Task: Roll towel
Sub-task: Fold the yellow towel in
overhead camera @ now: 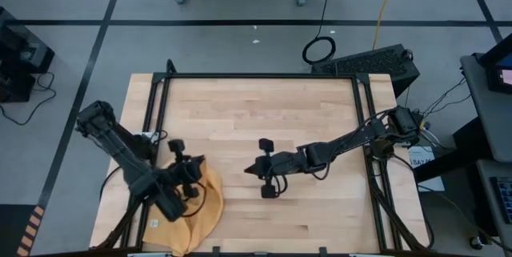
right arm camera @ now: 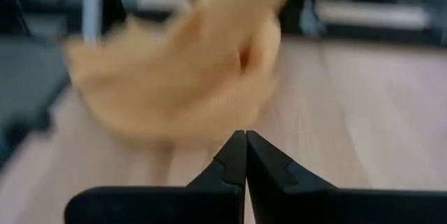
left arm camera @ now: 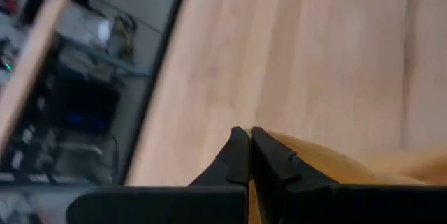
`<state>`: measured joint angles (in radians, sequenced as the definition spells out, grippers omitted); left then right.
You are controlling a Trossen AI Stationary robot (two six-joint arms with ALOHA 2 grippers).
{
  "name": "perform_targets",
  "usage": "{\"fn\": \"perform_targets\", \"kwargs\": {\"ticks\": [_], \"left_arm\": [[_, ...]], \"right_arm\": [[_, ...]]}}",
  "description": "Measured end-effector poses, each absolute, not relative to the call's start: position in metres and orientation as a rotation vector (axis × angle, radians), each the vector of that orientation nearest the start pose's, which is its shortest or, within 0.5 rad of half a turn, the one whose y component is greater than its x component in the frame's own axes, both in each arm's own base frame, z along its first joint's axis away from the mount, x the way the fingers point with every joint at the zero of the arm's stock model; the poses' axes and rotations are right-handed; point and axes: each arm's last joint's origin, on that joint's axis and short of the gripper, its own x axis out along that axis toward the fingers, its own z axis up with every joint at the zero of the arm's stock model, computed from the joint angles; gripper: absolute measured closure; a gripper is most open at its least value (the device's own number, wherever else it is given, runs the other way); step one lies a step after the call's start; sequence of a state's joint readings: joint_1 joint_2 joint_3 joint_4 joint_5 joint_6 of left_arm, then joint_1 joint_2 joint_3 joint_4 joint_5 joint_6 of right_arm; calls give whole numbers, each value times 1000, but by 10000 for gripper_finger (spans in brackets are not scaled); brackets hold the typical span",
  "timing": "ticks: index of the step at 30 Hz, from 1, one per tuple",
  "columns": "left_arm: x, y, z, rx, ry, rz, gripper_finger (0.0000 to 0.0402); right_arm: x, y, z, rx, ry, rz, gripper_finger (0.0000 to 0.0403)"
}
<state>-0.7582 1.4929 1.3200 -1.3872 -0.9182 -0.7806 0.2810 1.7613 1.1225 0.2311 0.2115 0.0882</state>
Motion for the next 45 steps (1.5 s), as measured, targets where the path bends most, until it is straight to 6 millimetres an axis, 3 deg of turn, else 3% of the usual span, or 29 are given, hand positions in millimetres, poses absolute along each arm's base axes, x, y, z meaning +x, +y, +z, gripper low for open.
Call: {"fn": "perform_targets", "kwargs": {"ticks": [6,14,21,26,30,37,45], "left_arm": [[236,-145,315,570,794,431,397],[278,-131,332,646,676,323,397],[291,-115,335,647,675,290,397],[294,-111,335,616,676,258,397],[295,-112,336,594,655,238,398],[296,-113,336,545,645,251,388],[289,-111,325,459,729,244,291]], "right_arm": [[384,104,251,67,146,50,388],[383,97,247,142,169,-147,291],[381,101,246,150,167,-195,203],[380,98,246,107,151,-340,181],[381,91,246,86,156,-363,216],[375,90,240,-9,283,-361,385],[334,87,274,-66,429,-318,400]]}}
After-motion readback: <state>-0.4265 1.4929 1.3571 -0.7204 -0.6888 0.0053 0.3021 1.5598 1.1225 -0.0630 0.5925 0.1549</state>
